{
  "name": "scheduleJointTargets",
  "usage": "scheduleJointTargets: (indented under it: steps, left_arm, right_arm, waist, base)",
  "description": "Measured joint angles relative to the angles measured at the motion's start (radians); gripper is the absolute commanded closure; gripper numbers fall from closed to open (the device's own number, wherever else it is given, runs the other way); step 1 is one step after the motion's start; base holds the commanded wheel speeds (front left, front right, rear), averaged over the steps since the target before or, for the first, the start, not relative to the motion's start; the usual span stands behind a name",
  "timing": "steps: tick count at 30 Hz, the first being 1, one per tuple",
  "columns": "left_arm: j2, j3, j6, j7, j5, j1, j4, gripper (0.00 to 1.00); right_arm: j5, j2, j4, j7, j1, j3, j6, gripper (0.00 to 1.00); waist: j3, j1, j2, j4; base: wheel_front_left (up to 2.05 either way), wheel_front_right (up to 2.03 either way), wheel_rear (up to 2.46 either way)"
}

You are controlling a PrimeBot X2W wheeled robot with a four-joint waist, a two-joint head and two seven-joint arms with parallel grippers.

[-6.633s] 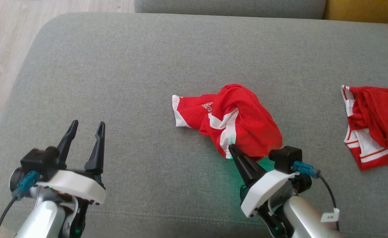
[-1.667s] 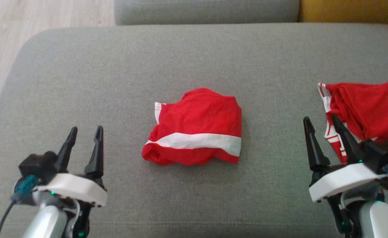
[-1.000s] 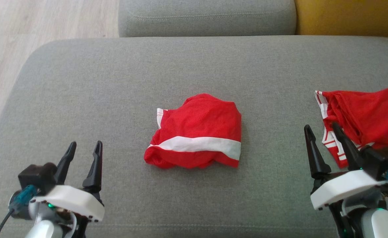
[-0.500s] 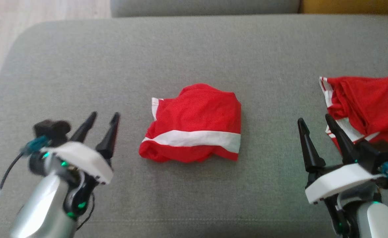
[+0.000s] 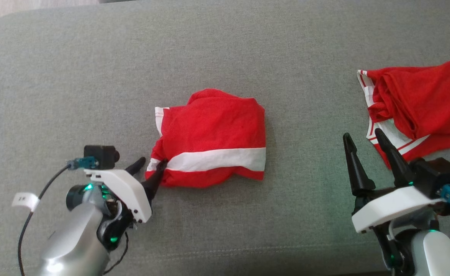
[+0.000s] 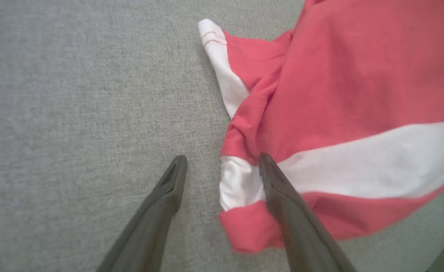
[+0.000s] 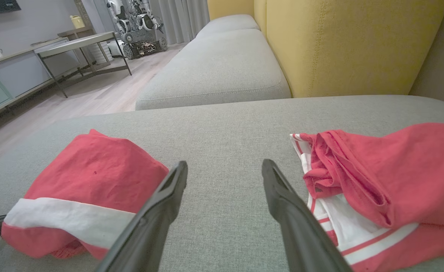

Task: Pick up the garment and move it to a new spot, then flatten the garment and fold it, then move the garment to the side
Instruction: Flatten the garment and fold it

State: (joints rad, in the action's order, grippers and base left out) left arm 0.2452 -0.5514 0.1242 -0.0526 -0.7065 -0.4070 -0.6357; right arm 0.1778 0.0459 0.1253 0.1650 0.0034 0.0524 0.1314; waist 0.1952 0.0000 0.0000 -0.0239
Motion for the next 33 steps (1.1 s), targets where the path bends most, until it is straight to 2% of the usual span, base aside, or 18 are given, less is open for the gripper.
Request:
scheduleJointTargets:
  steps: [1,2,3,8,9,12,18,23,28,29,30,31,33]
  left_arm:
    - [0.001,-0.005,0.000,0.000,-0.005,-0.007,-0.008,0.13]
    - [0.001,-0.008,0.000,0.003,-0.008,-0.014,-0.012,0.64]
    - [0.002,-0.009,0.000,0.018,-0.008,-0.017,-0.014,1.00]
    - [0.029,0.014,-0.008,0.162,0.012,-0.018,0.024,1.00]
    - [0.054,0.026,-0.044,0.217,0.043,-0.025,0.067,1.00]
    - [0.101,0.048,-0.120,0.258,0.102,-0.029,0.155,1.00]
    - [0.187,0.069,-0.250,0.242,0.174,0.020,0.339,1.00]
    - [0.174,0.036,-0.282,0.194,0.177,0.107,0.355,1.00]
    - [0.124,0.020,-0.282,0.197,0.162,0.107,0.245,1.00]
    - [0.113,0.020,-0.281,0.204,0.155,0.107,0.222,0.95]
    - [0.104,0.022,-0.278,0.211,0.143,0.106,0.199,0.57]
    - [0.097,0.025,-0.272,0.222,0.135,0.106,0.175,0.00]
    - [0.087,0.037,-0.262,0.241,0.118,0.105,0.148,0.00]
  right_arm:
    - [0.000,0.000,-0.001,-0.004,0.000,0.000,0.000,0.00]
    - [0.000,0.000,-0.002,-0.006,0.000,0.000,0.000,0.00]
    - [0.000,0.000,-0.005,-0.007,-0.002,0.000,0.000,0.00]
    - [0.009,0.000,-0.012,-0.008,-0.004,-0.004,0.000,0.00]
    - [0.013,0.000,-0.014,-0.008,-0.004,-0.009,0.000,0.00]
    - [0.016,0.000,-0.018,-0.008,-0.004,-0.013,0.000,0.00]
    - [0.016,0.000,-0.020,-0.008,-0.003,-0.018,0.000,0.00]
    - [0.026,0.000,-0.020,-0.007,-0.004,-0.013,0.000,0.00]
    - [0.026,0.000,-0.020,-0.007,-0.012,-0.004,0.000,0.00]
    - [0.026,0.000,-0.020,-0.007,-0.014,-0.004,0.000,0.00]
    - [0.026,0.000,-0.020,-0.007,-0.015,-0.003,0.000,0.00]
    - [0.027,0.000,-0.020,-0.007,-0.015,-0.003,0.000,0.00]
    - [0.033,0.000,-0.022,-0.007,-0.015,-0.004,0.000,0.00]
  waist:
    - [0.001,0.0000,0.0000,-0.001]
    - [0.002,0.0000,0.0000,-0.002]
    - [0.002,0.0000,0.0000,-0.003]
    - [-0.006,0.0000,0.0000,0.002]
    - [-0.009,0.0000,0.0000,0.008]
    - [-0.015,0.0000,0.0000,0.016]
    - [-0.017,0.0000,0.0000,0.024]
    - [0.000,0.0000,0.0000,0.017]
    - [0.008,0.0000,0.0000,0.000]
    - [0.008,0.0000,0.0000,-0.003]
    - [0.007,0.0000,0.0000,-0.006]
    - [0.007,0.0000,0.0000,-0.008]
    - [0.003,0.0000,0.0000,-0.010]
  base:
    - [0.00,0.00,0.00]
    - [0.00,0.00,0.00]
    - [0.00,0.00,0.00]
    - [0.00,0.00,0.00]
    - [0.00,0.00,0.00]
    - [0.00,0.00,0.00]
    - [0.00,0.00,0.00]
    - [0.00,0.00,0.00]
    - [0.00,0.00,0.00]
    - [0.00,0.00,0.00]
    - [0.00,0.00,0.00]
    - [0.00,0.00,0.00]
    - [0.00,0.00,0.00]
